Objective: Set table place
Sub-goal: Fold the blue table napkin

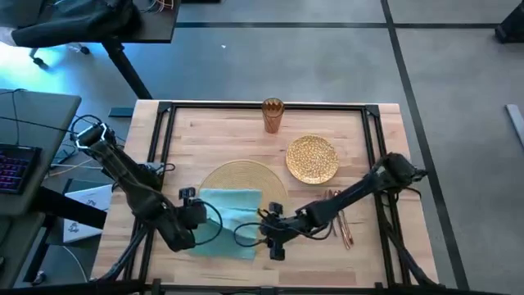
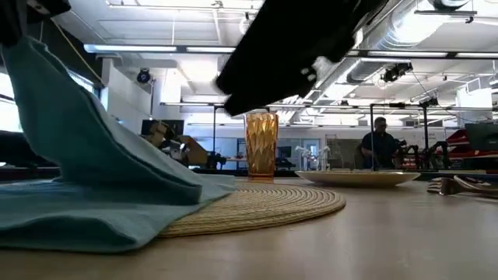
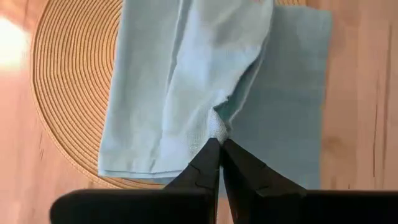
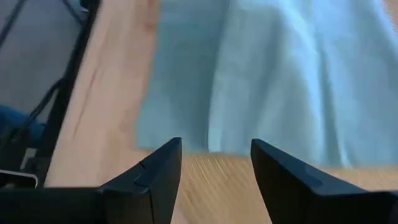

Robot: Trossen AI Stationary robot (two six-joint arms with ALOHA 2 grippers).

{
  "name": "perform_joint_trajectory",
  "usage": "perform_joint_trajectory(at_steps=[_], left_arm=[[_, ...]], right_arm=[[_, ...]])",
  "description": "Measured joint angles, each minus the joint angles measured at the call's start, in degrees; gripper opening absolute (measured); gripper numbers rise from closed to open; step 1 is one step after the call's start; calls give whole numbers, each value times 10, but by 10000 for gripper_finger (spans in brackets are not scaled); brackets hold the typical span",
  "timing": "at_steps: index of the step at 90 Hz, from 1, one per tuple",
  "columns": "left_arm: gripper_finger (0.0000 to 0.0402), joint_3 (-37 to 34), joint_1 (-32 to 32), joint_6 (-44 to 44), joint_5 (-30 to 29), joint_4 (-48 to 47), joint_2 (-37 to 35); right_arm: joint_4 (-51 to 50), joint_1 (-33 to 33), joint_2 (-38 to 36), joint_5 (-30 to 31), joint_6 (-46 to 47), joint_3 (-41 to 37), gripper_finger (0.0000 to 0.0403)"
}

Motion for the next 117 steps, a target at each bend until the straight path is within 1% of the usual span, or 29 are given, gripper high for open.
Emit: perform_joint_trajectory(at_steps=[8,19,29,37,51,61,72,86,91,106,117], left_arm=[[0,-3,0,0,4,-7,0],[0,-3,1,-5,13,-7,1],[0,-3,0,-15,16,-7,1],[0,-3,-1,-15,20,-7,1],[0,-3,-1,-15,27,-7,1],[0,-3,-2,-15,38,-7,1],[0,-3,-2,-15,44,-6,1],[0,-3,-2,-15,44,-6,1],[0,-3,-2,-15,44,-6,1],[0,11,-3,-31,29,-24,0],[0,31,-4,-57,-1,-79,-2]], right_arm=[[36,-5,20,-1,-7,0,200],[55,-6,41,0,-11,0,228],[72,-5,60,-6,-48,1,228],[76,-1,81,0,-67,17,209],[68,0,117,7,-68,57,158],[16,-1,134,27,-68,94,119],[-34,-1,136,58,-65,119,74],[-79,-1,136,55,-65,136,13],[-102,-1,136,51,-63,150,5],[-198,-1,136,49,-37,217,1],[-280,-2,132,78,-2,281,0]])
